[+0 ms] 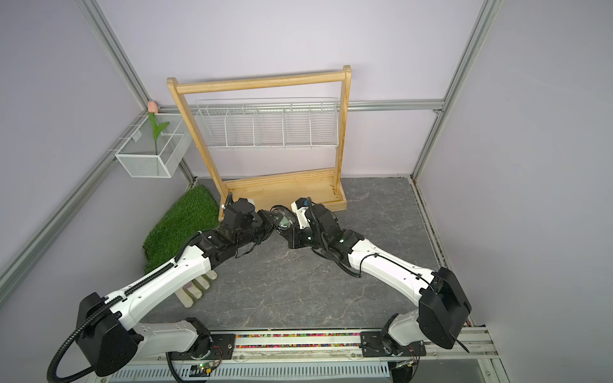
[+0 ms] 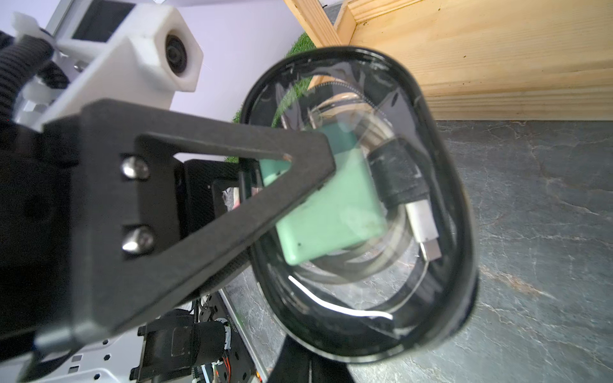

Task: Pack away charging kits
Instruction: Zip the zipper on the storage bag.

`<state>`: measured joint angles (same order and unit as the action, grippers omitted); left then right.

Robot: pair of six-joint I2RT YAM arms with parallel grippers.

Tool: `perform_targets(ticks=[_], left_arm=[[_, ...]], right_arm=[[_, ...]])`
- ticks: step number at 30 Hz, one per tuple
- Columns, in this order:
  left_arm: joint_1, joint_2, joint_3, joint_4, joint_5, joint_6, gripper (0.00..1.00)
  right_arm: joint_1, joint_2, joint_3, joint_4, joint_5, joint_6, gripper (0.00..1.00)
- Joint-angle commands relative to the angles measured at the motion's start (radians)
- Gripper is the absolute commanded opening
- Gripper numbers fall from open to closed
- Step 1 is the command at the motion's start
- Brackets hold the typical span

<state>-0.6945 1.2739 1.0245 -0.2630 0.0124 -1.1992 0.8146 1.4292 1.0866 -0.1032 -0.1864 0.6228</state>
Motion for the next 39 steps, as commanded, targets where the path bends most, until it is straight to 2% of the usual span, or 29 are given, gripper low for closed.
perform_targets(ticks=[1,15,23,30,39], left_arm=[[0.015,-0.03,-0.005,-0.009,0.009,-0.002,0.17],[0.058,-0.054,-0.027,0.002,0.039,0.054,0.16],[0.138,-0.052,0.005,-0.062,0.257,0.228,0.1],[0.211,-0.049,-0.002,-0.046,0.455,0.309,0.04],[0.295,-0.02,-0.007,-0.012,0.673,0.365,0.0]], right_arm=[[-0.01,-0.033,-0.02,-0.088,0.093,-0.03,0.06],[-0.015,-0.054,-0.016,-0.204,0.109,-0.104,0.06],[-0.051,-0.077,0.023,-0.311,0.06,-0.219,0.06],[-0.074,-0.074,0.058,-0.372,0.021,-0.297,0.06],[-0.08,-0.086,0.121,-0.465,0.088,-0.402,0.06]])
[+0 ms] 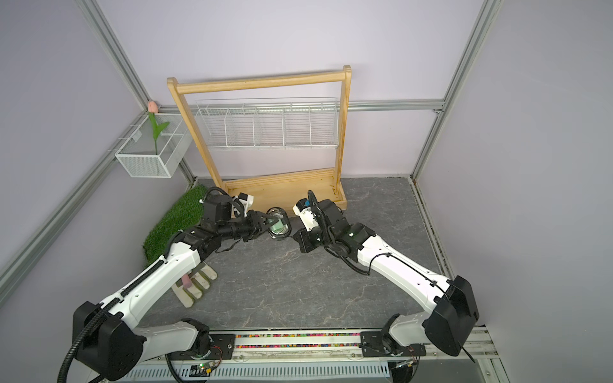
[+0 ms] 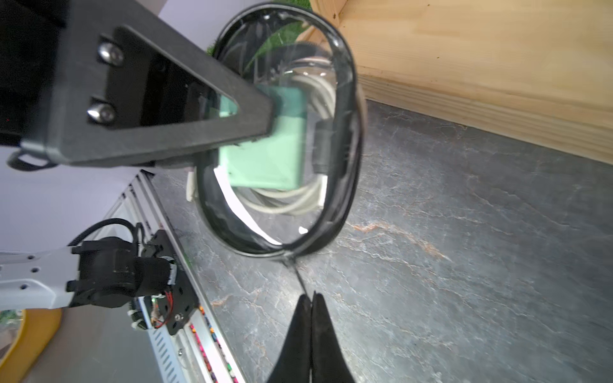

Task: Pack away charging kits
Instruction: Zip the zipper on the storage bag.

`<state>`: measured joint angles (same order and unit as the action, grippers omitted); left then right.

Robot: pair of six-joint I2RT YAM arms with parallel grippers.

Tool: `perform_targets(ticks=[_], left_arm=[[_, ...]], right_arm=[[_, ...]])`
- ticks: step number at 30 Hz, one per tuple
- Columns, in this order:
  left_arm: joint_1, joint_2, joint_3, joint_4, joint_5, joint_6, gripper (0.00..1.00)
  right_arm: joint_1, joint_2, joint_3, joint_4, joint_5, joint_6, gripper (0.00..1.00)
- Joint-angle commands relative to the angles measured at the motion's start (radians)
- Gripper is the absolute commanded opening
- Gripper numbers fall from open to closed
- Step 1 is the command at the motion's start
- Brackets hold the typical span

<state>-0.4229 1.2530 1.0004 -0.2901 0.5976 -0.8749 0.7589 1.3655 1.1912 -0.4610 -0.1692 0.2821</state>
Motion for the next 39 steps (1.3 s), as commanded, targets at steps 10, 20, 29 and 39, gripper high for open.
perform_targets(ticks=[10,20,29,39], left_arm=[[0.028,0.003,0.005,0.042,0.134,0.008,0.0],[0.028,-0.032,0.011,0.087,0.167,-0.096,0.0],[0.027,-0.046,0.025,0.052,0.185,-0.093,0.0],[0.027,-0.042,0.007,0.084,0.196,-0.108,0.0]], right_arm=[[-0.027,-0.092,-0.066,0.007,-0.115,-0.059,0.14],[-0.01,-0.061,-0.06,0.126,-0.293,-0.095,0.63],[0.005,0.014,-0.007,0.157,-0.296,-0.13,0.55],[0.009,0.058,0.034,0.145,-0.269,-0.155,0.46]])
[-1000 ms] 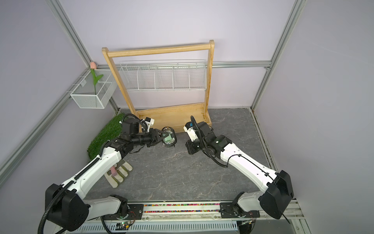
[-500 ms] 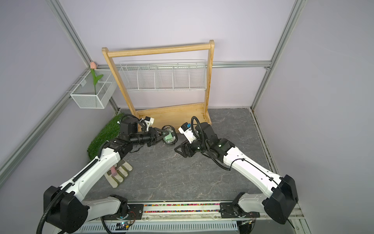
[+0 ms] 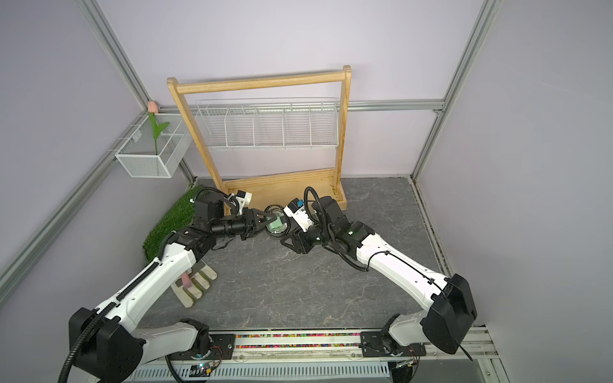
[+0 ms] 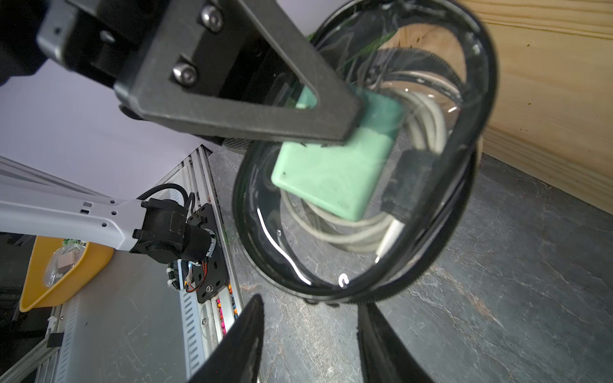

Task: Pack away charging kits
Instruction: Zip the zipper on the storage bag.

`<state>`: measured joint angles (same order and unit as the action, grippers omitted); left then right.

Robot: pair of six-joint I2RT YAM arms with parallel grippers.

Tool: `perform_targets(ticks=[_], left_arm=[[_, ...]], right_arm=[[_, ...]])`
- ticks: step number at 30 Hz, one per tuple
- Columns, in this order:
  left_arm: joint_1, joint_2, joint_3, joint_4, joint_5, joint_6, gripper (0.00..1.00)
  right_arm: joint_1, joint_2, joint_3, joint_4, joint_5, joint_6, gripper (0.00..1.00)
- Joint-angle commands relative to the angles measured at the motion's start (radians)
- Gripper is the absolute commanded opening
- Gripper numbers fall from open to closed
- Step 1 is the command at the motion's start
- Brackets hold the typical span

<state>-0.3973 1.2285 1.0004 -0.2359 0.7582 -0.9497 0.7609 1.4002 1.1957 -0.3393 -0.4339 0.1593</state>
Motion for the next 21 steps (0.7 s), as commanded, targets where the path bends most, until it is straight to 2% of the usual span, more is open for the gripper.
perform_targets(ticks=[1,5,10,18,21], left_arm=[[0.0,-0.017,0.007,0.036,0.036,-0.035,0.0],[0.001,-0.021,0.003,0.045,0.045,-0.039,0.0],[0.0,-0.02,-0.007,0.047,0.041,-0.041,0.0],[0.0,-0.022,-0.012,0.027,0.032,-0.023,0.0],[0.001,-0.024,-0.02,0.022,0.029,-0.017,0.0]], right_arm=[[0.006,0.031,0.036,0.019,-0.003,-0.033,0.45],[0.007,0.036,0.038,0.027,-0.001,-0.043,0.44],[0.006,0.042,0.052,0.039,-0.004,-0.036,0.31],[0.012,0.061,0.064,0.074,-0.023,-0.005,0.23],[0.015,0.056,0.068,0.075,-0.023,-0.003,0.12]])
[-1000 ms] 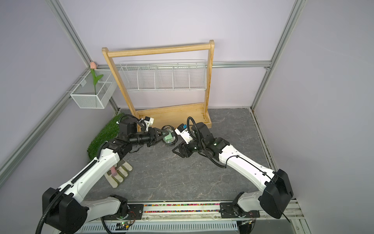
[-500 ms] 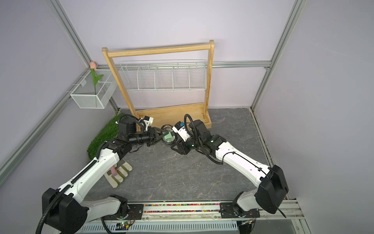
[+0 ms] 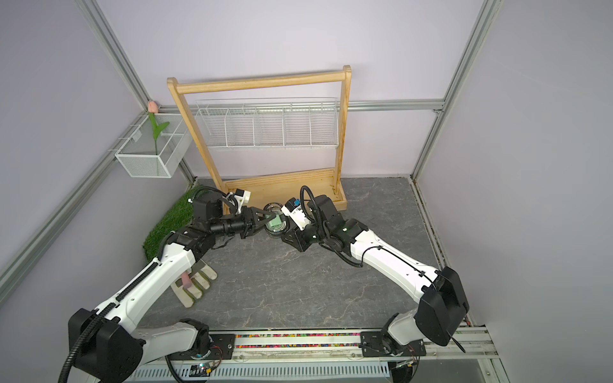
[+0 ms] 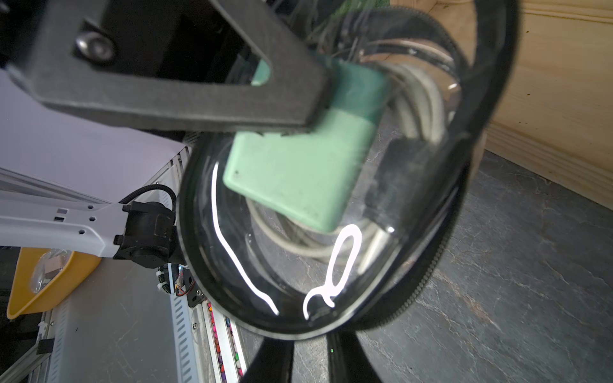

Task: Pack away charging kits
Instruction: Zip the zipper on the storage bag.

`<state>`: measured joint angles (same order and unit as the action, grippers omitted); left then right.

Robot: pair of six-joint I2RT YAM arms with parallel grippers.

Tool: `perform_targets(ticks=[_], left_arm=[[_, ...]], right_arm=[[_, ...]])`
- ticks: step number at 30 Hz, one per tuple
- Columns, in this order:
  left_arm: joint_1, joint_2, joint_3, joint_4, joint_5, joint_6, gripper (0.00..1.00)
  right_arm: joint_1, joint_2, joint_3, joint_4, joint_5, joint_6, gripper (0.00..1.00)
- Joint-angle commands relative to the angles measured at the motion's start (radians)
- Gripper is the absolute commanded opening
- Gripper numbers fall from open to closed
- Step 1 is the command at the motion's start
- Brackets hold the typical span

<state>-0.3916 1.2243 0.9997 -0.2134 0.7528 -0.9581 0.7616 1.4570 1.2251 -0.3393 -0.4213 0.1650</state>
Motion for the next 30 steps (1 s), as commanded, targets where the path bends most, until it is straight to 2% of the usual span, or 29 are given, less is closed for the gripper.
perform_targets(ticks=[1,10,20,27,30], left_arm=[[-0.005,-0.019,-0.019,-0.005,0.031,-0.005,0.0],[-0.005,-0.01,-0.026,-0.056,0.011,0.031,0.0],[0.011,-0.017,-0.005,-0.125,0.015,0.1,0.0],[0.011,-0.012,0.012,-0.176,0.068,0.171,0.0],[0.011,-0.016,0.014,-0.205,0.054,0.19,0.0]], right_arm=[[0.016,-0.002,0.04,0.07,-0.036,-0.011,0.08],[0.022,-0.015,0.066,-0.041,-0.007,-0.071,0.06],[0.018,-0.024,0.075,-0.2,0.149,-0.116,0.06],[0.01,-0.031,0.097,-0.25,0.184,-0.138,0.06],[0.008,-0.038,0.109,-0.26,0.176,-0.15,0.06]])
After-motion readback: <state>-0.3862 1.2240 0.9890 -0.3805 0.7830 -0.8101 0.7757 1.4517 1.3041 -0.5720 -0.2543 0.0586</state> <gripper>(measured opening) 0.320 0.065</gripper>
